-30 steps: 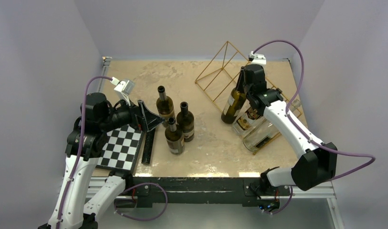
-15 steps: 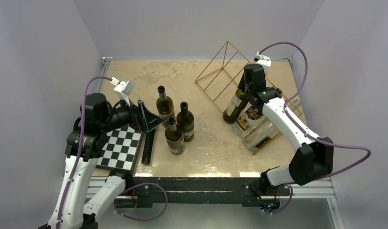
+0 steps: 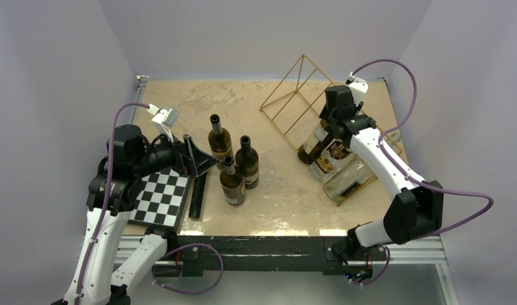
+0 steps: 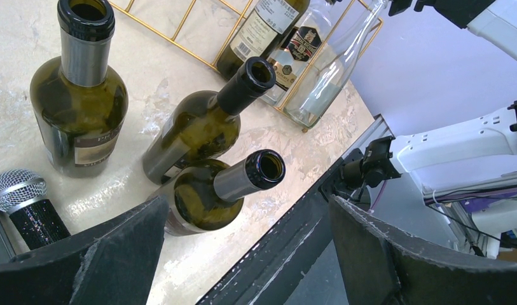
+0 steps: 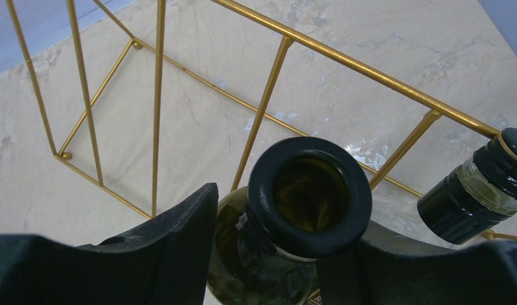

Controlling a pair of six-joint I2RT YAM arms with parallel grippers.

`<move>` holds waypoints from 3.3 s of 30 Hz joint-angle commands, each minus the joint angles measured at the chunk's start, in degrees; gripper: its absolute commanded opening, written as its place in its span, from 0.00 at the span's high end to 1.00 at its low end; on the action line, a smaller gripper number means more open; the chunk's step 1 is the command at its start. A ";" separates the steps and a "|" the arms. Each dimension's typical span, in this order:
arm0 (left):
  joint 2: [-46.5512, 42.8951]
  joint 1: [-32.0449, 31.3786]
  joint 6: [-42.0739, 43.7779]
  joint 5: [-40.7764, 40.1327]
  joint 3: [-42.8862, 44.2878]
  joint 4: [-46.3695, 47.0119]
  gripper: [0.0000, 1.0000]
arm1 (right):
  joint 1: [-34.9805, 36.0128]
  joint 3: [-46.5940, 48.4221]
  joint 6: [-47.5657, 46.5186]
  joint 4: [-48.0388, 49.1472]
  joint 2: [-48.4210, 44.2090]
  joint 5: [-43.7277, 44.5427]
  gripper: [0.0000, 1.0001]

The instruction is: Put the wine bottle on the wine rack

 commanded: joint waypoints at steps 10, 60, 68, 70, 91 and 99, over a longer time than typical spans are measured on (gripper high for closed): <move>0.42 -0.38 1.62 0.24 1.14 0.41 0.01 | -1.65 0.81 0.90 -0.46 -0.49 2.50 0.28; -0.51 -0.38 1.19 0.50 0.97 0.69 0.01 | -5.68 13.09 -4.36 -13.94 5.64 -3.54 0.41; -0.49 -0.38 1.29 0.41 0.91 0.69 0.01 | -6.32 10.07 -1.17 -13.08 7.06 -6.92 0.40; -0.49 -0.38 1.30 0.41 1.06 0.66 0.01 | -6.35 9.63 -0.63 -13.27 6.59 -8.11 0.41; -0.89 -0.38 1.01 0.79 1.52 0.74 0.01 | -6.26 10.84 -2.40 -16.26 -1.60 -8.14 0.19; -1.29 -0.38 0.83 0.78 1.63 0.07 0.01 | -6.08 19.32 -10.25 -19.38 -7.02 -18.41 0.16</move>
